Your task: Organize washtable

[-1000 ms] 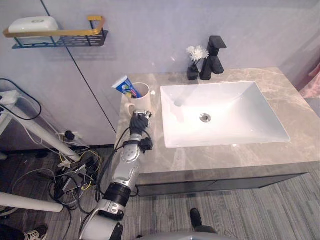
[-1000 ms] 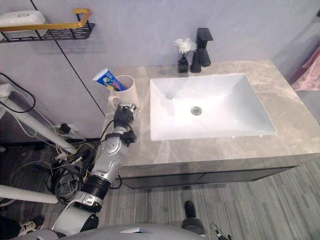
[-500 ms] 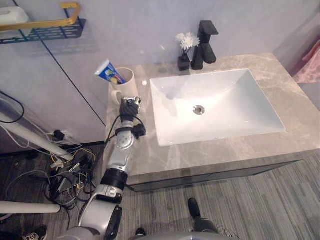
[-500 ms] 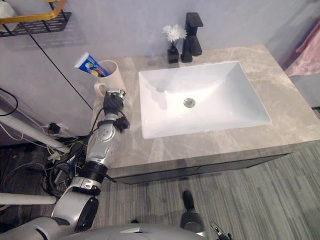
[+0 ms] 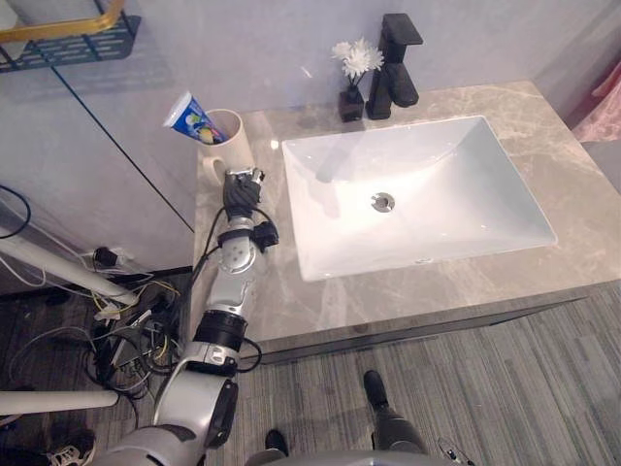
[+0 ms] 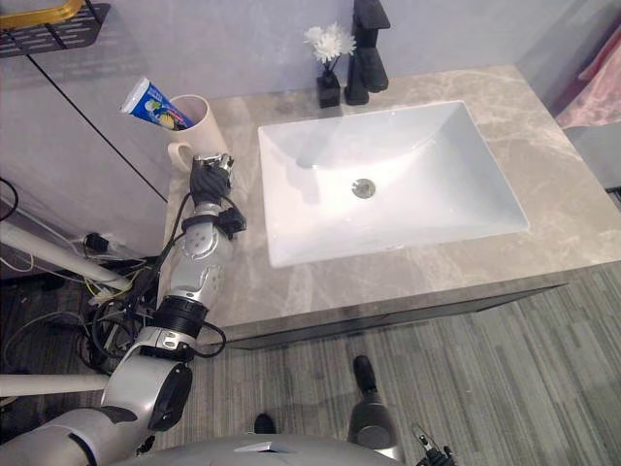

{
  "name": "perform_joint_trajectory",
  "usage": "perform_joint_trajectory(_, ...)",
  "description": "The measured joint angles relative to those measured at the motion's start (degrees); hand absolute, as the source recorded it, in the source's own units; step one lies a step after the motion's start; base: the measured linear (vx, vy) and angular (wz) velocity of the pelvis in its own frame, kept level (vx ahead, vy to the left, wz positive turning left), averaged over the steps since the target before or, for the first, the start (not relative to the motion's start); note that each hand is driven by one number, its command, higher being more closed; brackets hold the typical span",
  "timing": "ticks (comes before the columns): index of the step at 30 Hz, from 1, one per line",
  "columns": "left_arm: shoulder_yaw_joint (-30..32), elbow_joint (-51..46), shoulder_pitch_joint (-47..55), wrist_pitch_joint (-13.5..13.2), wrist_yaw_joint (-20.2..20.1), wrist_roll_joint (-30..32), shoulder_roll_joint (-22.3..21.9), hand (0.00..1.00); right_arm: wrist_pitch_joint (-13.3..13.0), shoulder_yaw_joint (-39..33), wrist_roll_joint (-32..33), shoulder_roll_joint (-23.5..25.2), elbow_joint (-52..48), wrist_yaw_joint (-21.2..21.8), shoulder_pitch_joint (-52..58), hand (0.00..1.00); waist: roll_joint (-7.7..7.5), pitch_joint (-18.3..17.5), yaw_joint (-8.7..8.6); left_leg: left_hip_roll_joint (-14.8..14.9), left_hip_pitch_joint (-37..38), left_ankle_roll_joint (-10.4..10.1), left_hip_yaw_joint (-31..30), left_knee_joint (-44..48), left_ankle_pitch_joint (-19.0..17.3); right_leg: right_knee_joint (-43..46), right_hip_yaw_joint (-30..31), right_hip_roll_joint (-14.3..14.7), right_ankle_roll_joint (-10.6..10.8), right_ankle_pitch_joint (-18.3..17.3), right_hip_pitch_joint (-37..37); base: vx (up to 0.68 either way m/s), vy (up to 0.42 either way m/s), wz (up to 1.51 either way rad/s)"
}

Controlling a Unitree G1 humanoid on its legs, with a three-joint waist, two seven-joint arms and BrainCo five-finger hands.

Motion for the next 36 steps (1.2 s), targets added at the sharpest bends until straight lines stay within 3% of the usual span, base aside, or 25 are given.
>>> perform_joint_trajectory(7, -3.8, -5.3, 3.4, 0.6, -1.6, -3.4, 0.2, 1.0, 0.0, 0.0, 0.0, 0.0, -0.1, 0.0, 0.0, 0.0, 0.1, 0.2, 0.01, 0.0, 0.6, 0.0, -0.3, 0.1, 0.0, 0.0, -0.3, 0.0, 0.0, 0.0, 0.8, 0.0, 0.0, 0.01)
perform_joint_trajectory(10, -9.4, -15.0, 9.6, 1.4, -2.8, -3.6, 0.0, 1.0, -0.1, 0.0, 0.0, 0.1, -0.1, 0.0, 0.0, 0.0, 0.29, 1.1, 0.43, 0.0, 1.4, 0.1, -0.9, 0.1, 0.0, 0.0, -0.6, -0.2, 0.0, 0.0, 1.9, 0.0, 0.003, 0.03)
perform_joint_trajectory(14, -18.0, -33.5, 16.0, 1.3, -9.2, -5.7, -1.5, 1.0, -0.1, 0.0, 0.0, 0.4, 0.1, 0.3, 0.3, 0.0, 0.26, 1.2, 2.4, -0.2, 1.4, 0.3, -1.5, 0.8, -0.2, 0.0, -0.9, -0.5, 0.0, 0.1, 2.6, -0.01, 0.007, 0.09)
perform_joint_trajectory(19, -17.5, -47.8, 19.7, -1.3, -13.2, -8.1, -1.6, 1.0, -0.2, 0.2, 0.1, 0.1, 0.5, 0.4, 0.9, 0.0, 0.62, 0.6, 3.97, -0.2, 1.4, 0.4, -3.0, 2.0, -0.2, 0.0, -1.9, -0.7, 0.1, 0.0, 4.4, -0.05, -0.01, 0.13)
perform_joint_trajectory(24, -8.8, -55.8, 28.3, -3.6, -13.1, -9.6, -2.4, 1.0, -0.2, 0.7, 0.1, -0.9, 2.7, 0.6, 2.5, 0.0, 1.34, -2.0, 5.34, -0.2, 1.6, 0.4, -4.9, 3.0, -0.2, 0.0, -3.7, -1.1, 0.2, -0.1, 6.3, -0.04, -0.013, 0.18)
perform_joint_trajectory(27, -2.3, -58.8, 34.0, -5.5, -12.2, -8.8, -3.7, 1.0, -0.1, 1.0, 0.1, -1.3, 4.7, 0.8, 2.7, 0.0, 1.01, -3.5, 6.54, -0.2, 1.8, 0.4, -6.0, 3.2, -0.2, 0.0, -4.7, -1.2, 0.3, -0.2, 7.6, -0.04, -0.008, 0.17)
perform_joint_trajectory(31, 7.3, -57.1, 42.0, -5.9, -10.3, -4.9, -4.8, 1.0, 0.0, 1.9, 0.1, -1.4, 5.0, 1.2, 2.9, 0.0, 0.39, -4.8, 7.51, -0.2, 1.9, 0.3, -6.9, 3.2, -0.1, 0.0, -5.4, -1.3, 0.2, -0.5, 8.3, -0.04, -0.013, 0.14)
perform_joint_trajectory(34, 15.9, -46.1, 46.1, -5.3, -8.3, -2.4, -7.3, 1.0, 0.1, 2.5, 0.1, -1.5, 4.9, 1.5, 3.3, 0.0, -0.21, -5.6, 8.3, 0.0, 2.7, 0.2, -7.8, 3.2, 0.0, 0.0, -6.8, -1.3, -0.2, -0.9, 9.7, -0.02, -0.014, 0.15)
perform_joint_trajectory(36, 24.0, -31.1, 46.9, -3.9, -5.9, -1.7, -8.5, 1.0, 0.0, 2.8, 0.1, -1.6, 4.6, 1.5, 3.3, 0.0, -0.2, -6.1, 8.71, 0.0, 3.5, 0.3, -7.9, 3.0, -0.2, 0.0, -7.1, -1.4, -0.3, -1.3, 10.5, -0.01, -0.006, 0.05)
